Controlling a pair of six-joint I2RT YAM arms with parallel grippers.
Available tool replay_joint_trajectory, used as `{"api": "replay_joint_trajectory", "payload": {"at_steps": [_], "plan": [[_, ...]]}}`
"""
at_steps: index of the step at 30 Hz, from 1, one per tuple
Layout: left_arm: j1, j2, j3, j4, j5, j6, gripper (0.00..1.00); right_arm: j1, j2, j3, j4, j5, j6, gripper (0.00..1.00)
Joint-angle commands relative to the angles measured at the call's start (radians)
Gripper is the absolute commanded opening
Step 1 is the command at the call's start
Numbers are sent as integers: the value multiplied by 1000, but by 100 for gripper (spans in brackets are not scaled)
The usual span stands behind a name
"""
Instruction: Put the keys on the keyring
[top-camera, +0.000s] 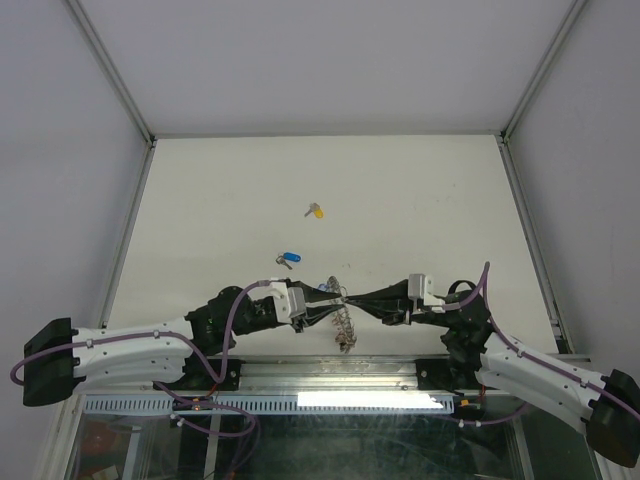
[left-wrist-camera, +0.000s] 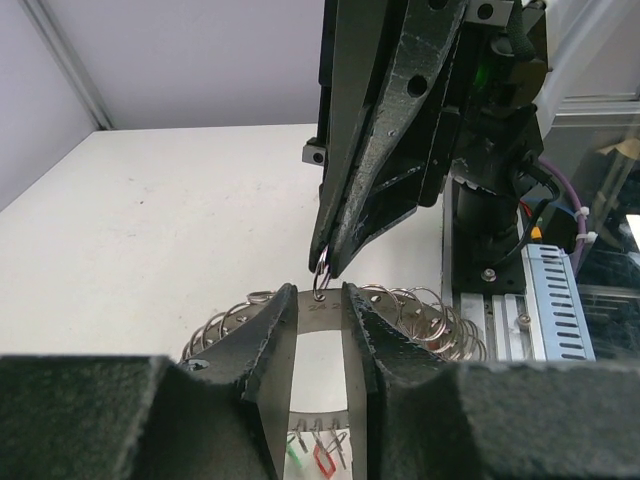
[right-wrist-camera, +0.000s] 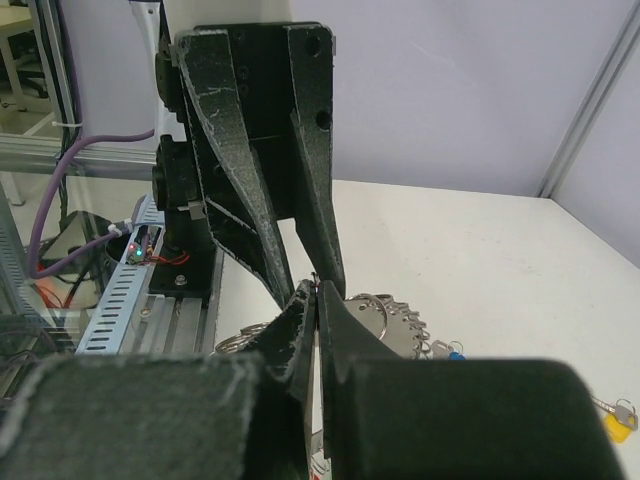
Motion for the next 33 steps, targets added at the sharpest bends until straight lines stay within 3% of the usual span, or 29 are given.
{"api": "replay_joint_trajectory", "payload": {"at_steps": [1, 8, 14, 18, 20, 25, 31, 33], "plan": [[-4, 20, 22, 43, 7, -6, 24, -1, 1, 74, 72, -20, 5, 0], [-4, 35, 32, 41, 12, 3, 19, 0, 14, 77, 56, -32, 0, 0], [-4, 36, 34, 47, -10, 14, 11, 0, 16, 76, 30, -43, 1, 0], [-4, 42, 39, 51, -31, 25, 0, -1, 20, 81, 12, -57, 2, 0], [-3, 44, 39, 59, -51, 27, 0, 0, 20, 83, -9, -62, -1, 0], [-4, 44, 28, 68, -55, 39, 0, 0, -1, 116, -142, -60, -49, 0], [-3, 50, 3, 73, -78, 44, 0, 0, -36, 202, -422, -48, -58, 0], [-3, 53, -2, 73, -83, 49, 0, 0, -37, 243, -522, 5, -165, 5]]}}
